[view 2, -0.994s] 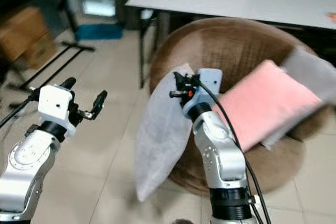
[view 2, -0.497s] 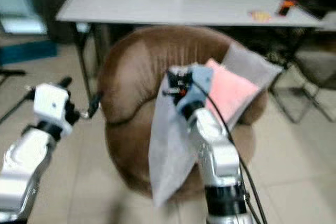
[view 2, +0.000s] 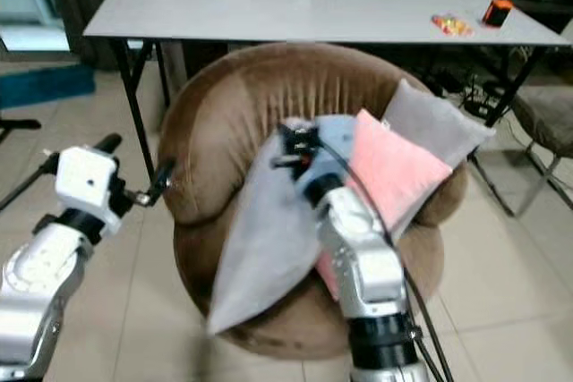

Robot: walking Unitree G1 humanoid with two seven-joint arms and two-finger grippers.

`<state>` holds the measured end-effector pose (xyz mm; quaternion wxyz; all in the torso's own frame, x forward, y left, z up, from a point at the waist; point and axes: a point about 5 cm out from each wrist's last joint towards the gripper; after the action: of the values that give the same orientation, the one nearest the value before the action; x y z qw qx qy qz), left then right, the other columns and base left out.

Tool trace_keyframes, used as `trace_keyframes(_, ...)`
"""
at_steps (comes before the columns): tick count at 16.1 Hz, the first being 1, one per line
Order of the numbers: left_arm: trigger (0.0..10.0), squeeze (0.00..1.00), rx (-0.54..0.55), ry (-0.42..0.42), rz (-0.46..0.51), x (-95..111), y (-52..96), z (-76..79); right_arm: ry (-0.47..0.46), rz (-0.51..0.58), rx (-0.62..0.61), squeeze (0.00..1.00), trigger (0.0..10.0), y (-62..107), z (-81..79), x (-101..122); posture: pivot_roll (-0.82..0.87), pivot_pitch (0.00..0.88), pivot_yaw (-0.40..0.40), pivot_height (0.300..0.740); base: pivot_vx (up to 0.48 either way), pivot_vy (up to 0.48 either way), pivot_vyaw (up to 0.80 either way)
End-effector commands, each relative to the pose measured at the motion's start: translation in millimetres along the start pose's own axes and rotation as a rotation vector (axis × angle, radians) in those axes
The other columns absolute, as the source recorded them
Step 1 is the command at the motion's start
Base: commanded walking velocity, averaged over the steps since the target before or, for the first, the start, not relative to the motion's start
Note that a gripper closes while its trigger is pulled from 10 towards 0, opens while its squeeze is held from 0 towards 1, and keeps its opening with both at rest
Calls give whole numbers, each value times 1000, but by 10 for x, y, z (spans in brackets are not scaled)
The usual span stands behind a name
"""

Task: Move the pillow to the sofa from floor

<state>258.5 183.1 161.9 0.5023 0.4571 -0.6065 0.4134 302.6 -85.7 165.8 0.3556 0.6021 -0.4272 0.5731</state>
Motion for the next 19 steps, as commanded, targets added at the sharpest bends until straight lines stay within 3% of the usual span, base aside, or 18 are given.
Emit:
trace_keyframes(1,10000,0,-31,-4,3,19,-3,71,20,54,-29,0,10000,15,98,107,-23,0,-23,740,322,0,0)
trace_keyframes(16,10000,0,-131,-32,-35,-31,17,94,40,64,-19,0,10000,-1,89,122,-56,0,28,740,317,0,0)
trace_keyframes(19,10000,0,-262,-41,-75,-69,62,141,32,68,5,0,10000,-128,98,143,-48,0,31,740,0,0,0)
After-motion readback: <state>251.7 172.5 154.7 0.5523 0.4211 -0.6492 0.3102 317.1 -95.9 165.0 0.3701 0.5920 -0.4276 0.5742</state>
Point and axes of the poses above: a point about 5 cm out from each wrist's last joint towards the gripper, its own y axis pointing back from the gripper into the wrist, its own x axis along the axis of the wrist's last joint, z = x × y, and after that the axes turned 8 degrees about y, right-handed
